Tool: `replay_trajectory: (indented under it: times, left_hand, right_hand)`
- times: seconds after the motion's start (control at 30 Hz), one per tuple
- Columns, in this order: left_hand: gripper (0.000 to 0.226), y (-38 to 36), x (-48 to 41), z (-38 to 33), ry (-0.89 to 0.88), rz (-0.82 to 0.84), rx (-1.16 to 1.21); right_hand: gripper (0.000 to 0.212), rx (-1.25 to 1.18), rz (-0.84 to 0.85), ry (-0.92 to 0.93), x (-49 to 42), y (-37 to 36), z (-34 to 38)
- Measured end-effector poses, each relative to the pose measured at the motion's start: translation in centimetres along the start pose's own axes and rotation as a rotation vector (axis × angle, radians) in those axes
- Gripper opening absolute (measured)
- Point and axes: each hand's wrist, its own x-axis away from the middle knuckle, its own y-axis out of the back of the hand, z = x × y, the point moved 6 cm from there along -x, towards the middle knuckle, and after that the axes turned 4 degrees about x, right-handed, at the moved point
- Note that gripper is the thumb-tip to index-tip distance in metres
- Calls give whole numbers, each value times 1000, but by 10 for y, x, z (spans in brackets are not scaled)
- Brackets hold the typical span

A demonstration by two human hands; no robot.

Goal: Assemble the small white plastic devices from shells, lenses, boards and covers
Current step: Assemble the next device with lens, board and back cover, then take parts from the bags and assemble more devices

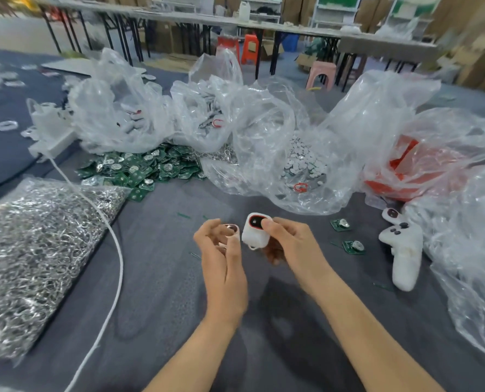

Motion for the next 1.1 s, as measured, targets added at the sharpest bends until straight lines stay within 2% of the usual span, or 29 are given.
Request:
replay_trajectory:
  times: [0.1, 0.17, 0.3, 0.5, 0.57, 0.63, 0.7, 0.77, 0.9, 0.97, 1.03, 1.1]
  left_hand:
    - [26, 1, -2, 4, 7, -35, -58]
    - [31, 3, -2, 11, 46, -68, -139]
    - [48, 7, -5, 20, 129, -114, -245]
    - [56, 0, -7, 19, 94, -32, -466]
    - [60, -4, -7, 19, 71, 43, -535]
    - [61, -17, -3, 24, 46, 224, -731]
    - [53, -29, 1, 29, -7, 395, -964]
    - [45, -34, 4, 33, -19, 470, -1058]
    - [33, -36, 3, 28, -71, 479, -1009]
    - [22, -34, 3, 25, -96, 449, -948]
    - [15, -33, 2, 27, -63, 437, -896]
    - [21, -32, 0, 28, -22, 434, -855]
  right_hand:
    - [35, 339, 51, -174, -15, -4, -8]
    - [31, 531, 49, -240, -16, 5, -17]
    - [23, 568, -25, -247, -10, 25, -24]
    - [8, 627, -121, -115, -1, 30, -21]
    - [6, 681, -172, -57, 2, 33, -19]
    - [4, 744, -225, 27, 7, 44, -15]
    - [6, 792, -270, 89, 12, 60, -10]
    - [11, 834, -322, 121, 17, 83, -3]
    - [14, 972, -514, 178, 19, 143, 22]
    - [13, 1051, -585, 129, 8, 173, 32]
    - [18, 1141, -536, -19, -16, 198, 33]
    - [23, 1217, -388, -183, -43, 210, 25]
